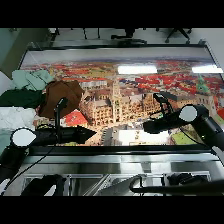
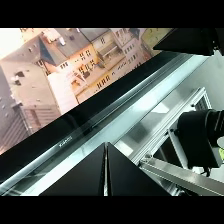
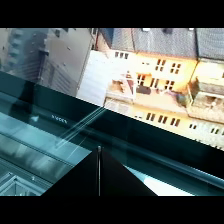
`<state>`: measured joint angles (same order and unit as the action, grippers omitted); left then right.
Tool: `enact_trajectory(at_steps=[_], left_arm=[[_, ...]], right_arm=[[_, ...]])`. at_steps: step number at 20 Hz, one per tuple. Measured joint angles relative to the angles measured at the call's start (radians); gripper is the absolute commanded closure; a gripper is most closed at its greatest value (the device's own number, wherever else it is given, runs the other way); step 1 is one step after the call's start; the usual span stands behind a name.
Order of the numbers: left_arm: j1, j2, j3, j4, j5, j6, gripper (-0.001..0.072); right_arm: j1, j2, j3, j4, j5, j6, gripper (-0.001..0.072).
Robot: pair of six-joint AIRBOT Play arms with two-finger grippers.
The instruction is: Fold the shirts.
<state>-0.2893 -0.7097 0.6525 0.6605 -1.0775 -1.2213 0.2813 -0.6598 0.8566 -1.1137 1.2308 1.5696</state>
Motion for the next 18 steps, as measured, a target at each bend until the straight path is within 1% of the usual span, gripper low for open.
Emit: enact_trajectory(at_steps=[15,18], left_arm=[[0.0,0.0,0.0,0.0,0.0,0.0,0.0697],[-0.006,-0.003,0.0,-0.002,0.045,0.0,0.0697]], right_arm=[[0.0,-0.002,-0.004,0.0,0.004,0.0,0.0695],[0.0,-0.002,-0.004,0.0,0.004,0.0,0.0694]])
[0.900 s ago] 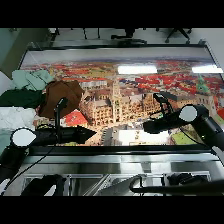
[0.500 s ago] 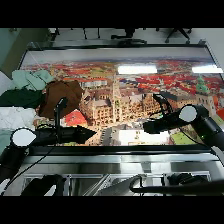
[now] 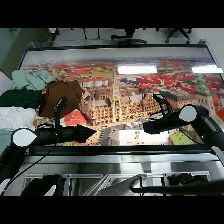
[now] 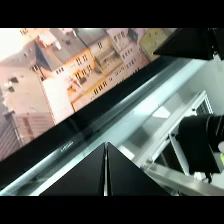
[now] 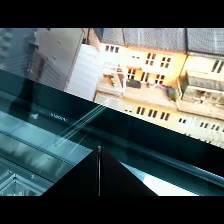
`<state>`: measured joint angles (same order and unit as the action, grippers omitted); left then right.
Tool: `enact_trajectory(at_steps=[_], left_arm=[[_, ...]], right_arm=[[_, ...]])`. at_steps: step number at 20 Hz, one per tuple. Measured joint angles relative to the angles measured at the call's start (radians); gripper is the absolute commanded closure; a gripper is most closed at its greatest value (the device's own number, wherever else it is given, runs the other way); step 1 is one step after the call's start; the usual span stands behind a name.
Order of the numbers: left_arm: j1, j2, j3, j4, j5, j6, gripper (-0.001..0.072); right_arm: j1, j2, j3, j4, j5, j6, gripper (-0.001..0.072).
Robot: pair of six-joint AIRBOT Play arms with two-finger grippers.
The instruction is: Fold the shirts.
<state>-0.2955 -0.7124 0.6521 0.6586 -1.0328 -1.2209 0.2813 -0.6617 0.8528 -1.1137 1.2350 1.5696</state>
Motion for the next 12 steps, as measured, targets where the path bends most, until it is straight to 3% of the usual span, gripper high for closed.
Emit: enact_trajectory(at_steps=[6,11,12], left_arm=[[0.004,-0.062,0.001,0.0,0.166,0.006,0.0697],[0.18,-0.151,0.002,0.003,0.285,0.042,0.0692],[0.247,-0.167,0.002,0.003,0.294,0.044,0.0553]], right_arm=[[0.0,-0.012,0.0,0.0,-0.009,0.0,0.0694],[0.0,-0.035,0.0,0.001,-0.015,0.0,0.0694],[0.0,-0.042,0.0,0.001,-0.02,0.0,0.0693]])
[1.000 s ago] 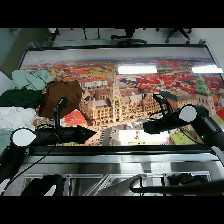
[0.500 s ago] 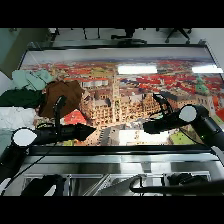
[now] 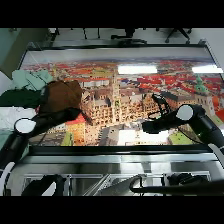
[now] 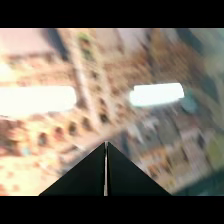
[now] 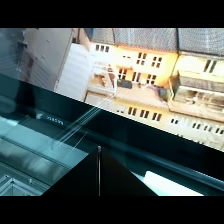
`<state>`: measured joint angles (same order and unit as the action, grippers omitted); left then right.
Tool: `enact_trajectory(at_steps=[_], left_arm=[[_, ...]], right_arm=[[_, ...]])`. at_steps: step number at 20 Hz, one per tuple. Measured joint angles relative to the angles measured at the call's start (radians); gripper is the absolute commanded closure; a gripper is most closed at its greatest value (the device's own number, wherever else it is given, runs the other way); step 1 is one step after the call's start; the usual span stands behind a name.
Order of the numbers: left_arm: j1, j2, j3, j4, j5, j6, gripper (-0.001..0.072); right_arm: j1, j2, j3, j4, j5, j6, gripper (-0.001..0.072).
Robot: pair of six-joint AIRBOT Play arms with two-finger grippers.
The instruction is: Fold the shirts.
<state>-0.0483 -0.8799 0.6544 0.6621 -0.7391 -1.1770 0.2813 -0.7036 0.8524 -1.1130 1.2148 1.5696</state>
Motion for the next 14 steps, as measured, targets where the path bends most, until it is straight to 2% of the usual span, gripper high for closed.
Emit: enact_trajectory(at_steps=[1,2,3,4,5,9,14], left_arm=[[0.071,-0.014,0.001,0.0,0.004,0.006,0.0167],[0.154,-0.031,0.006,0.0,0.001,0.02,-0.0005],[0.233,-0.048,0.015,0.0,-0.015,0.038,-0.0005],[0.314,-0.068,0.028,0.001,-0.04,0.058,-0.0004],[0.402,-0.094,0.044,0.001,-0.067,0.076,-0.0005],[0.642,-0.228,0.085,0.003,-0.13,0.119,-0.0005],[0.747,-0.418,0.106,0.003,-0.109,0.167,-0.0005]], right_arm=[[0.0,-0.007,0.0,0.0,-0.007,0.0,0.0686],[0.0,-0.013,0.0,0.0,-0.014,0.0,0.0684],[-0.001,-0.018,0.0,0.0,-0.026,0.0,0.0577],[-0.003,-0.023,0.0,0.0,-0.04,0.0,0.0377],[-0.006,-0.027,0.0,-0.001,-0.053,0.0,0.0329],[-0.035,-0.036,0.0,-0.005,-0.119,0.0,0.0327],[-0.092,-0.042,0.0,-0.011,-0.152,0.0,0.0318]])
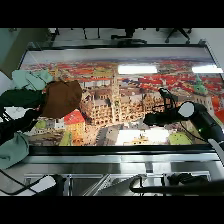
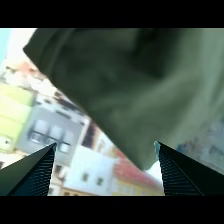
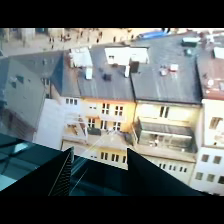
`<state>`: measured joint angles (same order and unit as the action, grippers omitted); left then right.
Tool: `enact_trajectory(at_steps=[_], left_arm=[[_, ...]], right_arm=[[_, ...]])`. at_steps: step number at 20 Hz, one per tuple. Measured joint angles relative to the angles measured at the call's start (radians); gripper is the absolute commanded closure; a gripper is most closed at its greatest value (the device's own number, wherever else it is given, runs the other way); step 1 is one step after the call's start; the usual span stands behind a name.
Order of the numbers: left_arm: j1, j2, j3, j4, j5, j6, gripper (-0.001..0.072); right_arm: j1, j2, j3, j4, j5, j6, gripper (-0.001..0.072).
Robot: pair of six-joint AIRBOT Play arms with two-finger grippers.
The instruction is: Fold the shirts.
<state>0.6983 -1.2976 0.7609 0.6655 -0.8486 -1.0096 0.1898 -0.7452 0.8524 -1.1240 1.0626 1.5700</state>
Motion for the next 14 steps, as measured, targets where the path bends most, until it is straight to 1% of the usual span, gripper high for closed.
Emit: enact_trajectory(at_steps=[3,7,8,9,10,12,13,14], left_arm=[[0.006,-0.108,0.054,0.009,0.019,0.017,-0.0005],[-0.062,-0.258,0.19,0.013,0.019,0.028,-0.0004],[-0.085,-0.291,0.228,0.008,0.016,0.028,0.0067],[-0.11,-0.325,0.27,0.01,0.016,0.027,0.0368],[-0.134,-0.355,0.312,0.027,0.011,0.026,0.0708],[-0.175,-0.386,0.399,0.026,-0.027,0.023,0.0697],[-0.192,-0.396,0.441,0.023,-0.048,0.023,0.0698],[-0.21,-0.406,0.488,0.027,-0.083,0.017,0.0699]], right_arm=[[-0.018,-0.003,0.0,0.0,-0.007,0.0,0.0318],[-0.025,-0.019,0.0,0.0,-0.014,0.0,0.0321],[-0.026,-0.024,0.0,0.0,-0.014,0.0,0.0323],[-0.026,-0.03,0.0,0.0,-0.015,0.0,0.0328],[-0.027,-0.034,0.0,0.001,-0.015,0.0,0.033],[-0.027,-0.039,0.0,0.005,-0.018,0.001,0.0335],[-0.027,-0.04,0.0,0.008,-0.018,0.006,0.0371],[-0.027,-0.042,0.0,0.008,-0.017,0.009,0.038]])
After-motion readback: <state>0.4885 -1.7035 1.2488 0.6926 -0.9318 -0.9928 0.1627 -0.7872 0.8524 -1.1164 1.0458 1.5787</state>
